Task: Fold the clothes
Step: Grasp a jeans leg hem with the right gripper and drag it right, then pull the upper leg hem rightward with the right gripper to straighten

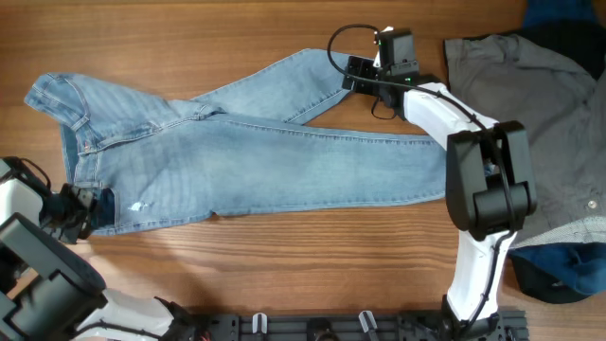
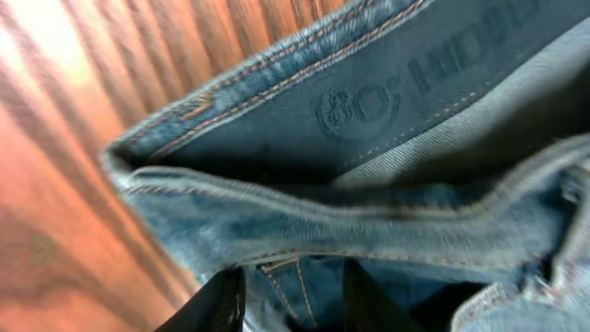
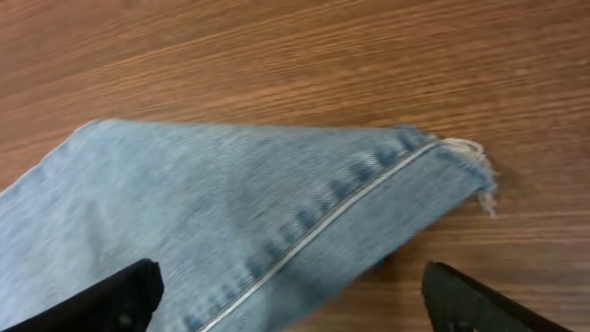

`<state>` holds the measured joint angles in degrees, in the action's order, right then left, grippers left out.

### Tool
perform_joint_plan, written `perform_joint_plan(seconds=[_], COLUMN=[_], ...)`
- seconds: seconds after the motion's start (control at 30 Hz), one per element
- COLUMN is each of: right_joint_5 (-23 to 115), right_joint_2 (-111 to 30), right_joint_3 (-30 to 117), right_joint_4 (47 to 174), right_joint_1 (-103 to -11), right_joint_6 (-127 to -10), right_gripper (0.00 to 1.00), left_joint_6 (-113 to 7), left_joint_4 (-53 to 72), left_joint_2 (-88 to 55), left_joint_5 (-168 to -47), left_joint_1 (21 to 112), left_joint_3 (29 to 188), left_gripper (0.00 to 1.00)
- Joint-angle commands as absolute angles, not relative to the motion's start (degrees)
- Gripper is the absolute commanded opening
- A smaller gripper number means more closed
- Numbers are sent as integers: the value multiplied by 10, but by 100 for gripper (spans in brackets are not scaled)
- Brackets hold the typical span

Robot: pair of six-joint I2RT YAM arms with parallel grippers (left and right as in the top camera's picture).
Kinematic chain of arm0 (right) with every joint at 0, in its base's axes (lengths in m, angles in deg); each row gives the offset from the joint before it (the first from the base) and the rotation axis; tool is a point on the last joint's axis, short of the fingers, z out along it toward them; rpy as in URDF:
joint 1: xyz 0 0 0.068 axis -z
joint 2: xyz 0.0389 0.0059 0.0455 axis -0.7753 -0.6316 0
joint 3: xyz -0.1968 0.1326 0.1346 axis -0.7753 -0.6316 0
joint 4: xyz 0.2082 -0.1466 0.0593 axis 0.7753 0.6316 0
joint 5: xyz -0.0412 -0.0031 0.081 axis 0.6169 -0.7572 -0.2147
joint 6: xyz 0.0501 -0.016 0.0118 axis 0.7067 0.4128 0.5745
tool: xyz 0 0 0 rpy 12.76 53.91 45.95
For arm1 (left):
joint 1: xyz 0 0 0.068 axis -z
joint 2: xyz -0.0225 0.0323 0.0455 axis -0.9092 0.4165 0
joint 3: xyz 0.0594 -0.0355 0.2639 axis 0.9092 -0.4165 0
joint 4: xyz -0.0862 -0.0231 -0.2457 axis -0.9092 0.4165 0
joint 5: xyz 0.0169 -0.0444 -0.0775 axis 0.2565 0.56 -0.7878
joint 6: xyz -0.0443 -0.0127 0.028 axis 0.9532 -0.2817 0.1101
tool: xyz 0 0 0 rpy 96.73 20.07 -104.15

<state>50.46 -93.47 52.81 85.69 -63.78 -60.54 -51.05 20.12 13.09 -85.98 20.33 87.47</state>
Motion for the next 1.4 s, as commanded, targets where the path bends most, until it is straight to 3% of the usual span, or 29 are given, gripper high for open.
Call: perform_joint_plan(seconds=[0.0,0.07,0.1,0.17,0.2,0.5,0.7,0.77,0.9,1.2,1.27,1.37], right_joint_5=[511,499,499,499,501,477,412,456,707,565,565,602], right_joint_2=[-972,-976,-976,-976,-976,-861,-778,-780,-800,-801,-801,-803], right_joint_3=[531,531,531,531,532,537,537,536,535,565,574,569], right_joint_4=[838,826,820,799,788,784,925,1005,1120,905,893,975], right_joint_1=[-628,-628,-628,-628,-625,-514,-482,-482,-478,-466,-466,-466], right_joint_6=[-580,-580,-579,-578,-578,-615,-728,-733,-639,-729,-729,-733], right_gripper=[89,77,59,14,4,4,6,8,4,4,5,7], left_joint_6=[-509,-509,-509,-509,-509,-509,-509,-509,-509,-509,-509,-509], left_joint_4=[193,192,191,191,191,191,191,191,191,192,193,193], left_joint_2=[167,171,171,171,171,171,171,171,171,171,171,171], left_joint_5=[-885,-887,-887,-887,-887,-887,-887,-887,-887,-887,-887,-887], left_joint_1=[203,203,203,203,203,203,203,203,203,203,203,203], left_joint_3=[883,883,883,883,883,883,883,883,883,883,883,883], left_gripper=[34,34,34,34,34,33,33,33,34,34,34,34])
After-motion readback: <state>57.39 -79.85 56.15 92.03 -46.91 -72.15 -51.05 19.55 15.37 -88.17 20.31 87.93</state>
